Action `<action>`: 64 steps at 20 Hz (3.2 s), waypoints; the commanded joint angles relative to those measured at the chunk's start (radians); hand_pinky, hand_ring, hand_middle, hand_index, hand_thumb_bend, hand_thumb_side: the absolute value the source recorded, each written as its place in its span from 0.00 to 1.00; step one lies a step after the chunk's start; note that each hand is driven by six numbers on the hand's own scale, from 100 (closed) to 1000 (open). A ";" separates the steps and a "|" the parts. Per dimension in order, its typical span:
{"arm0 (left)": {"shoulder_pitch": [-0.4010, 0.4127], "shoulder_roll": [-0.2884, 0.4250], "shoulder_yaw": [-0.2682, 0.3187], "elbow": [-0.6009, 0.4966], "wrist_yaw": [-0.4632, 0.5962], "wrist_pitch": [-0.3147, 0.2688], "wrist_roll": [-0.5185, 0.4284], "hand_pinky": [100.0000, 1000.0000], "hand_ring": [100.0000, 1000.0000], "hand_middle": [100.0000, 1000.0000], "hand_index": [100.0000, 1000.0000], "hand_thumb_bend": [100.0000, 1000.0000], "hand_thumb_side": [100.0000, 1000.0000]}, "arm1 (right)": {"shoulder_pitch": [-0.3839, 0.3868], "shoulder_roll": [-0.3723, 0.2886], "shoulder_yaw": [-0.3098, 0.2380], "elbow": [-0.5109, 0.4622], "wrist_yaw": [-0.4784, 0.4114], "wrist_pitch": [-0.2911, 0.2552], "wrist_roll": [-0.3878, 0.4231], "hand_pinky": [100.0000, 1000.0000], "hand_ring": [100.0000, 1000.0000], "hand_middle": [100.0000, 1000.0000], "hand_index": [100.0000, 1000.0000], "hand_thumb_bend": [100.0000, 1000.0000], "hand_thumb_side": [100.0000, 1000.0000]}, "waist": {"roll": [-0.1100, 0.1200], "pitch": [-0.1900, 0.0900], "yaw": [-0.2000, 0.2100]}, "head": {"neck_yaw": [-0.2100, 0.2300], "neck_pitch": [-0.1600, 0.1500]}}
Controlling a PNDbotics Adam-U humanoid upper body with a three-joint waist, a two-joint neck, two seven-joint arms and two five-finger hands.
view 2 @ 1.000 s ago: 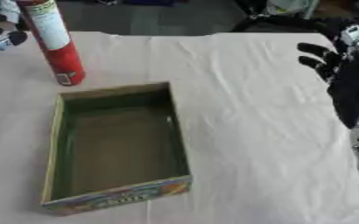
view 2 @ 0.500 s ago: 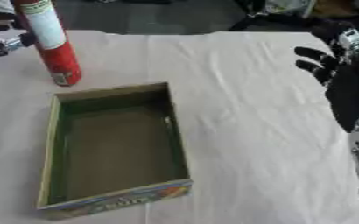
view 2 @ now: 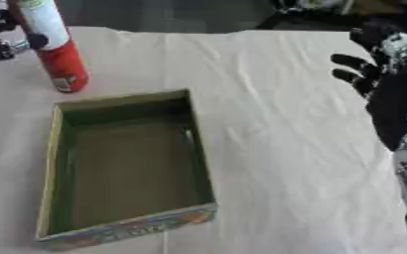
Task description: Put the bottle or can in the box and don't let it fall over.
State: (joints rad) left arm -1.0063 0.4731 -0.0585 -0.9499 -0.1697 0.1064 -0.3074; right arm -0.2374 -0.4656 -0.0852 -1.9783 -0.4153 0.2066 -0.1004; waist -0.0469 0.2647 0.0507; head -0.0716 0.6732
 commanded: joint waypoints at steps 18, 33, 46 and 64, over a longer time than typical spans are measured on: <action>-0.103 -0.009 0.041 0.033 -0.036 0.000 0.096 0.86 1.00 1.00 0.90 0.62 0.42 | -0.040 -0.003 0.003 -0.022 0.017 0.001 0.019 0.86 0.83 0.97 1.00 0.00 0.87 | 0.001 0.026 -0.023 | 0.018 -0.077; -0.134 -0.023 0.062 0.044 -0.004 -0.010 0.193 0.84 1.00 1.00 0.87 0.61 0.41 | -0.057 0.004 0.007 -0.022 0.026 0.006 0.027 0.86 0.83 0.97 1.00 0.00 0.88 | 0.006 0.054 -0.048 | 0.030 -0.116; -0.142 -0.048 0.064 0.050 0.033 -0.017 0.245 0.76 1.00 0.96 0.76 0.49 0.27 | -0.059 0.009 0.006 -0.022 0.028 0.011 0.029 0.86 0.83 0.97 1.00 0.00 0.89 | 0.005 0.057 -0.059 | 0.040 -0.120; -0.131 -0.065 0.085 0.093 0.145 -0.016 0.337 0.65 1.00 0.53 0.27 0.00 0.11 | -0.059 0.016 0.002 -0.022 0.030 0.020 0.030 0.86 0.83 0.97 0.99 0.00 0.90 | 0.008 0.062 -0.069 | 0.045 -0.127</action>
State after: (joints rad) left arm -1.1258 0.4017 0.0223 -0.8593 -0.0350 0.0862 0.0214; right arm -0.2893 -0.4358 -0.0733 -1.9783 -0.3911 0.2244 -0.0699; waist -0.0394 0.3426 -0.0159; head -0.0274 0.5588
